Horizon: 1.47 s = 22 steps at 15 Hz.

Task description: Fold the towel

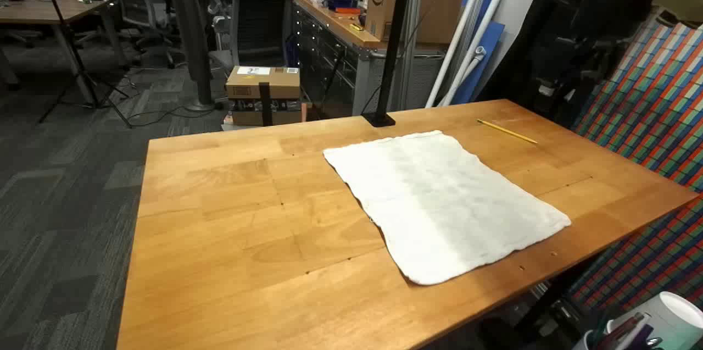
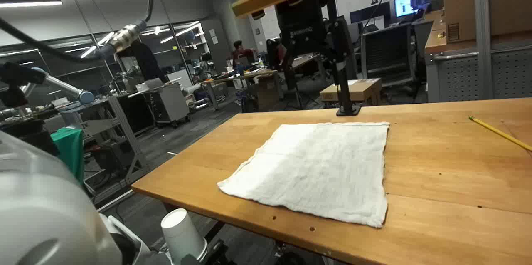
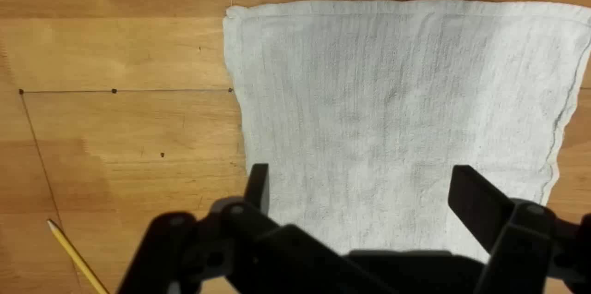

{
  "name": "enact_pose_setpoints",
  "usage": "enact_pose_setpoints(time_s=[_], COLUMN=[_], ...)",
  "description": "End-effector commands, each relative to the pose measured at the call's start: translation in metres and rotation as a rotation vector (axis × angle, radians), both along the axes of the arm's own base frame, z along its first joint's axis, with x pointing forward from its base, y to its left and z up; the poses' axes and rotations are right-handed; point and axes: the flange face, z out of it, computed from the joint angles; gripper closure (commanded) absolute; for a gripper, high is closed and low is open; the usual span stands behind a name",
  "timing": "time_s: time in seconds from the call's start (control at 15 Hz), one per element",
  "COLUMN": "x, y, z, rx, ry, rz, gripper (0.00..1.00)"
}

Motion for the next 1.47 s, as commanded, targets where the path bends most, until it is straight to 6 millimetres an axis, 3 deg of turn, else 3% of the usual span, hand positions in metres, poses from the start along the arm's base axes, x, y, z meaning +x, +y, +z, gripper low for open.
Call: enact_pose_setpoints(time_s=[0.0,0.8,1.4], x=[0.001,0.003,0.004], y=[0.000,-0.002,-0.034], z=[0.003,0.009,-0.011], rx=[-0.001,-0.005,-0.048], ry=[-0.004,-0.017,0.034], rz=[0.000,0.000,-0.002], gripper=[0.00,0.00,0.00])
